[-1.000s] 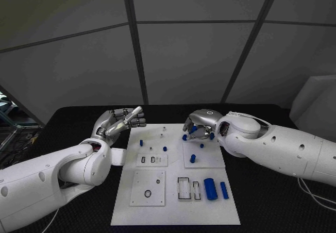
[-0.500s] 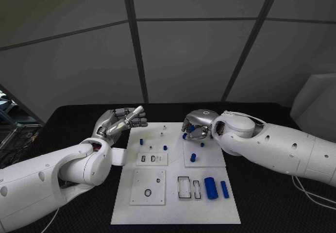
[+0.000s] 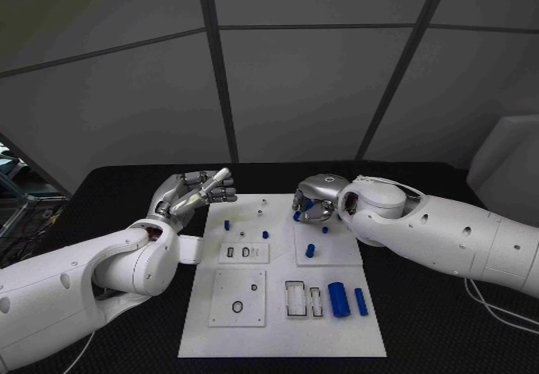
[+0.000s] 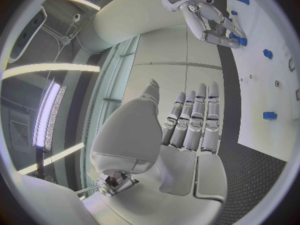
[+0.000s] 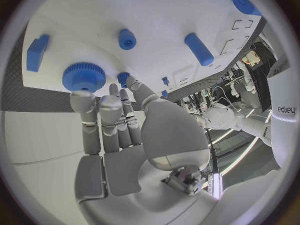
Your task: Assemble the parts on the task board
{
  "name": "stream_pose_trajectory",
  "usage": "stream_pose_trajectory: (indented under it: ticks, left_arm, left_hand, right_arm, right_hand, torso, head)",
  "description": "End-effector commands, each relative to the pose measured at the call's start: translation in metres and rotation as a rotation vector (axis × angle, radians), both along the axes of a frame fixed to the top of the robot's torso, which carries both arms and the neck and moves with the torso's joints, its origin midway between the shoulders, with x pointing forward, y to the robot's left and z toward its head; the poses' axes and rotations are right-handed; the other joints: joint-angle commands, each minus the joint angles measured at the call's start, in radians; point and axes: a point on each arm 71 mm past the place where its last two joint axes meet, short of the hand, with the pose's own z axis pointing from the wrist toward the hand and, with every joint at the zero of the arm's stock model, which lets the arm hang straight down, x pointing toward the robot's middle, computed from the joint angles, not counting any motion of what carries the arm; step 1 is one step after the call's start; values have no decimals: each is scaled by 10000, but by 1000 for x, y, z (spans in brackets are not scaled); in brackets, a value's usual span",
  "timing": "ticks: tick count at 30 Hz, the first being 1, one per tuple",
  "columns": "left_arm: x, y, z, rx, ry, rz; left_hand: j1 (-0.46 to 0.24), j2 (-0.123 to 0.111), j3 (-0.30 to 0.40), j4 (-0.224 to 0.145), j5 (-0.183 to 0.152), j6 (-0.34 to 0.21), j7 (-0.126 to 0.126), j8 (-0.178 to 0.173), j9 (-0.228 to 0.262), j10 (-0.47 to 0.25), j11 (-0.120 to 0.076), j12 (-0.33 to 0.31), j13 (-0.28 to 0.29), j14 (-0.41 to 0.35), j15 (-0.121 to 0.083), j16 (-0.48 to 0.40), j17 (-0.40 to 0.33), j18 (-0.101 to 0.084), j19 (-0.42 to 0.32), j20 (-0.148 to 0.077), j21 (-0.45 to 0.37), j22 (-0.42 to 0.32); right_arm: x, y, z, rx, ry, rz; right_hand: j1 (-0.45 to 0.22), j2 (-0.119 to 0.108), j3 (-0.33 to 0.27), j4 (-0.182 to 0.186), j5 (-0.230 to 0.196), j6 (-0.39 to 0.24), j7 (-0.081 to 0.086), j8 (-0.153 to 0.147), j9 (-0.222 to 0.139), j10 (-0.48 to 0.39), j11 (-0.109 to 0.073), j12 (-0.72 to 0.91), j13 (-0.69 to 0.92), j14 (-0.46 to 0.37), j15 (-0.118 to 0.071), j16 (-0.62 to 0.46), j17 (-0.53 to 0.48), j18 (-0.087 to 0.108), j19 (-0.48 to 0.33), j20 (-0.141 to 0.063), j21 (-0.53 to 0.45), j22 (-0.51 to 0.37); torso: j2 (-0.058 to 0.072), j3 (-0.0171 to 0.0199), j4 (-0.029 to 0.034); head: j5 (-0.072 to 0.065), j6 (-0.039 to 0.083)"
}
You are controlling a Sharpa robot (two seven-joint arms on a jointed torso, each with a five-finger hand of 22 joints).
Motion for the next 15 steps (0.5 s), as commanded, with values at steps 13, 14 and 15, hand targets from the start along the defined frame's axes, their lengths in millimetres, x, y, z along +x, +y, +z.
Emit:
stream_pose_trajectory:
  ticks: [13,14,15]
  left_arm:
    - [-1,-2,3,-33,-108,-228]
    - [-1,-2,3,-33,-112,-225]
    - [-1,-2,3,-33,-114,-222]
  left_hand:
    - [14,110,-11,-94,6,5,151,-90,-17,-30,56,-61,-15,-11,63,-71,15,-147,43,2,42,14]
    - [14,112,-11,-95,6,4,152,-92,-18,-32,57,-64,-15,-11,63,-73,15,-147,42,2,43,14]
    - [14,112,-11,-95,6,4,152,-92,-18,-32,57,-64,-15,-11,63,-73,15,-147,42,2,43,14]
  right_arm:
    - [3,4,-1,-216,96,89]
    - [3,4,-1,-217,98,96]
    - [3,4,-1,-216,99,104]
  right_hand:
    - [-33,-173,803,163,-61,366,10,55,34,251,19,39,-1,245,44,923,921,-184,343,44,691,919]
    - [-24,-167,853,177,-66,410,15,69,40,295,10,55,6,267,40,1034,1055,-205,408,43,769,1049]
    - [-7,-158,910,188,-71,474,16,91,50,344,5,70,14,289,33,1138,1175,-226,472,40,847,1174]
  torso:
    - [28,3,-2]
    - [29,4,-1]
    - [32,3,-3]
  head:
    - [4,-75]
    - [5,-75]
    - [10,-76]
